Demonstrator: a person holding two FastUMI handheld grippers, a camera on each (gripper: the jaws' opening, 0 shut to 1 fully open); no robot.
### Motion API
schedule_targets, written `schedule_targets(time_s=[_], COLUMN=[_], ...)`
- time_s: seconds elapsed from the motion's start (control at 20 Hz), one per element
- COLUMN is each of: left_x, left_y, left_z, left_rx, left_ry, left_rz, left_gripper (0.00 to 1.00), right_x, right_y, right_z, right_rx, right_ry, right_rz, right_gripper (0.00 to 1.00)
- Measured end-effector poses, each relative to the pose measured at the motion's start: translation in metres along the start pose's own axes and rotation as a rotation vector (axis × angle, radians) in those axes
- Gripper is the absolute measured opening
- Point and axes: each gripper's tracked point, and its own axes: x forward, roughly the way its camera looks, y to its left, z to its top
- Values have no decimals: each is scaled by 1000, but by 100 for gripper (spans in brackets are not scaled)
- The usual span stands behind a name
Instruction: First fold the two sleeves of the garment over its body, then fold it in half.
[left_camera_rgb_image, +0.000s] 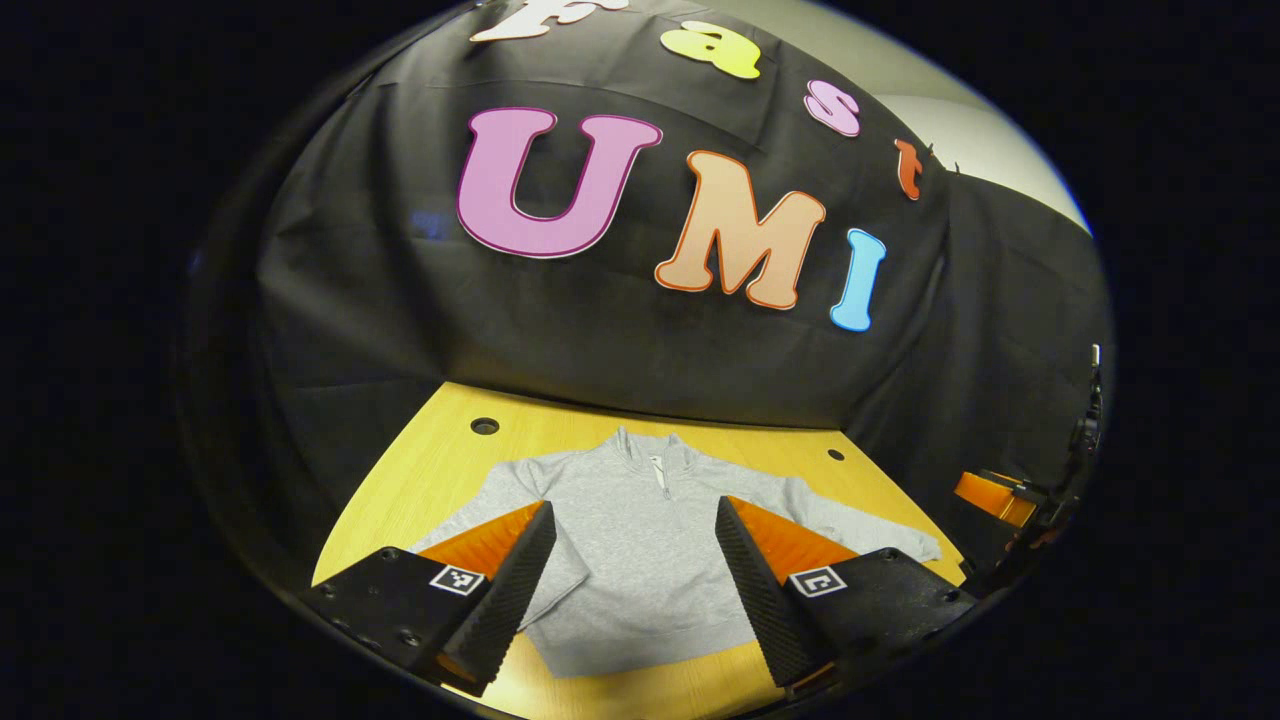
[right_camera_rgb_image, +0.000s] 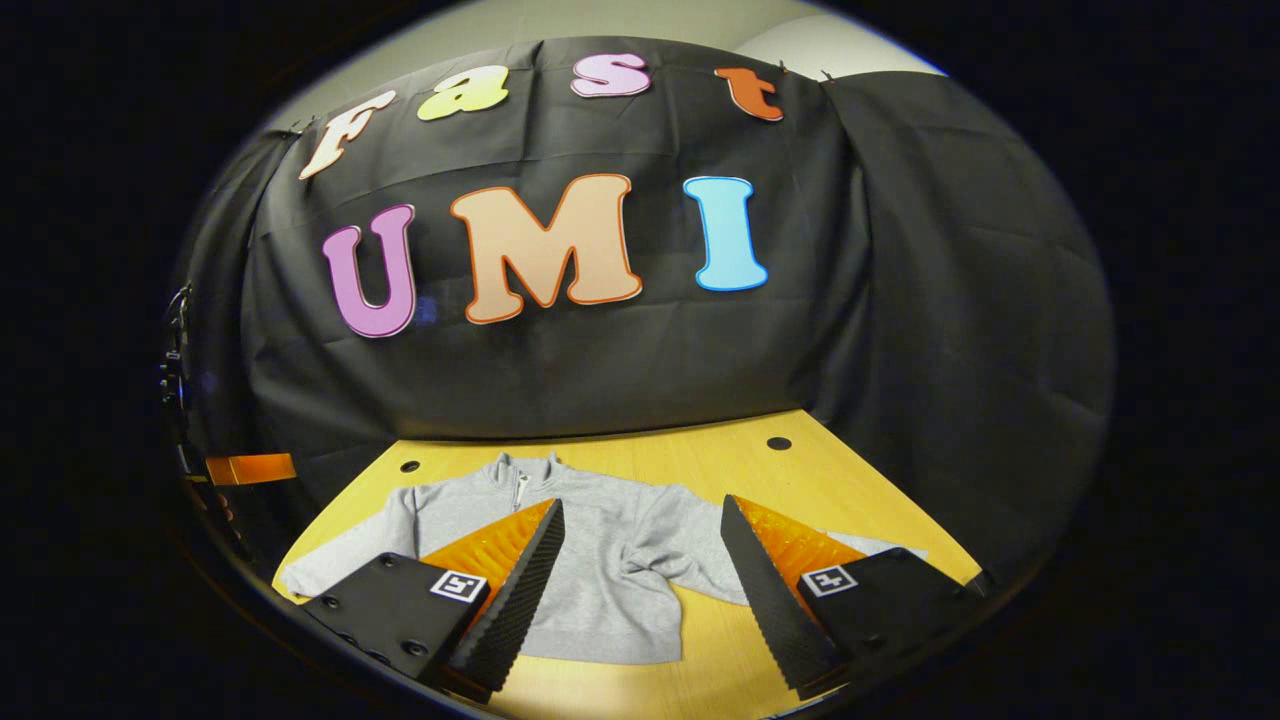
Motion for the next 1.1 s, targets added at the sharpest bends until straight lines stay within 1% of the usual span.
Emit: schedule_targets(time_s=[0.05,0.1,0.15,0.2,0.25,0.3,0.4,0.45,0.5,0.6,0.65,0.7,0.8,0.9,1.0,1.1], left_x=[-1,-1,-1,-2,-2,-2,-1,-1,-1,-2,-2,-1,-3,-4,-5,-6], left_y=[1,2,4,4,4,5,6,7,8,8,9,9,10,12,15,16], left_z=[0,-1,-2,-2,-2,-3,-5,-6,-9,-15,-17,-20,-21,-25,-26,-31], left_rx=[-4,-9,-15,-20,-26,-31,-37,-41,-44,-50,-51,-49,-41,-30,-23,-24], left_ry=[0,1,2,4,4,3,4,7,11,20,26,31,36,41,46,55], left_rz=[2,6,9,13,18,21,33,37,43,52,57,62,73,86,99,110], left_gripper=[94,94,94,94,94,94,94,94,94,94,94,94,94,94,94,94], right_x=[-1,-2,-4,-5,-6,-8,-12,-12,-10,-5,-3,0,9,18,31,40], right_y=[-12,-27,-45,-64,-84,-106,-144,-163,-179,-211,-227,-242,-268,-287,-302,-316], right_z=[-1,-3,-7,-10,-14,-19,-28,-30,-35,-51,-61,-71,-88,-105,-120,-137], right_rx=[9,15,17,14,8,6,30,50,72,81,68,51,41,62,88,91], right_ry=[6,17,33,51,71,95,130,138,151,183,205,232,281,325,365,416], right_rz=[-12,-27,-47,-70,-97,-128,-180,-208,-229,-264,-280,-299,-320,-332,-334,-338], right_gripper=[98,96,98,98,95,95,95,98,96,95,98,98,98,98,95,96])
